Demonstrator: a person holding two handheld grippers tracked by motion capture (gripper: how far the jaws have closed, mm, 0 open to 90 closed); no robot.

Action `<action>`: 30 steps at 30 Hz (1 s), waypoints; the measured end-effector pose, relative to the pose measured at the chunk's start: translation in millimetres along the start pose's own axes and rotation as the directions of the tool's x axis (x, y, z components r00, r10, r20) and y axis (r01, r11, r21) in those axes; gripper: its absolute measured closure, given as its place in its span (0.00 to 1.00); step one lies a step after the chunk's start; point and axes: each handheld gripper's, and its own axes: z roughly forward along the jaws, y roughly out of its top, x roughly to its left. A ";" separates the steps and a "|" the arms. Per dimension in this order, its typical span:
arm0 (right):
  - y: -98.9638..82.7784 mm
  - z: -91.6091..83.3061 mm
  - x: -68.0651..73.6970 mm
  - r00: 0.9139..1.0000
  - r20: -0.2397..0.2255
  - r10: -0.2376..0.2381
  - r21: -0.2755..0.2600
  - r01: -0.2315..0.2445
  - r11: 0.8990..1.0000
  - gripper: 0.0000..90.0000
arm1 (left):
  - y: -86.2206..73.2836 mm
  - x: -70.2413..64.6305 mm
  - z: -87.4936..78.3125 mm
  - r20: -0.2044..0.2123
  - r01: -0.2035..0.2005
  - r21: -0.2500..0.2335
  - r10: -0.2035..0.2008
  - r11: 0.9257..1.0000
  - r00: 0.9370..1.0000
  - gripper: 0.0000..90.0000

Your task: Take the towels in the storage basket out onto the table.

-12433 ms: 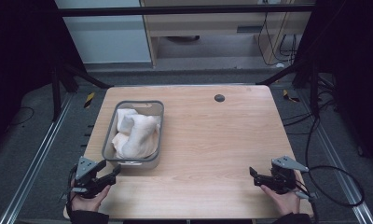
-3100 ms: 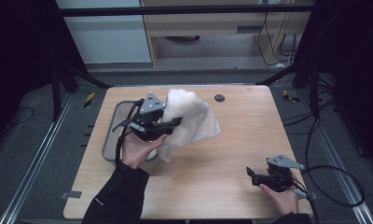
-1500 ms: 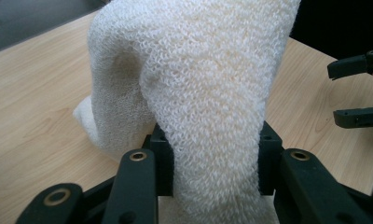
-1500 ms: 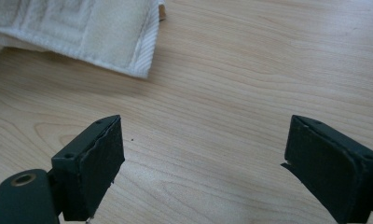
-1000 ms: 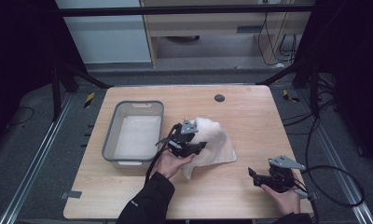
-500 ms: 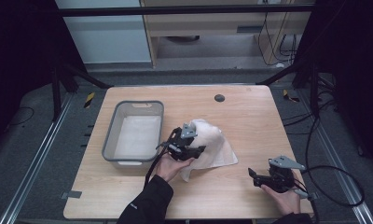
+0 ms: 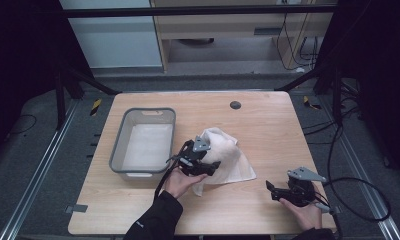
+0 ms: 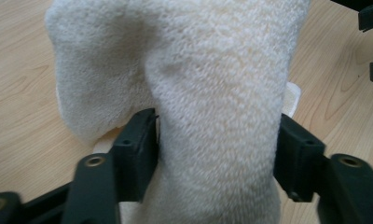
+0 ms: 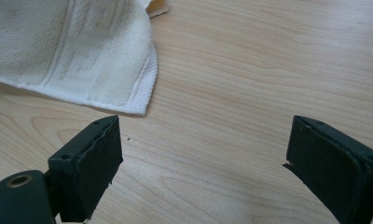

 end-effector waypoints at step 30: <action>-0.2 0.3 -0.9 1.000 0.012 0.000 -0.005 0.000 1.000 0.11 | -23.9 -8.7 -50.0 0.017 -0.054 -0.011 0.054 0.998 0.998 0.18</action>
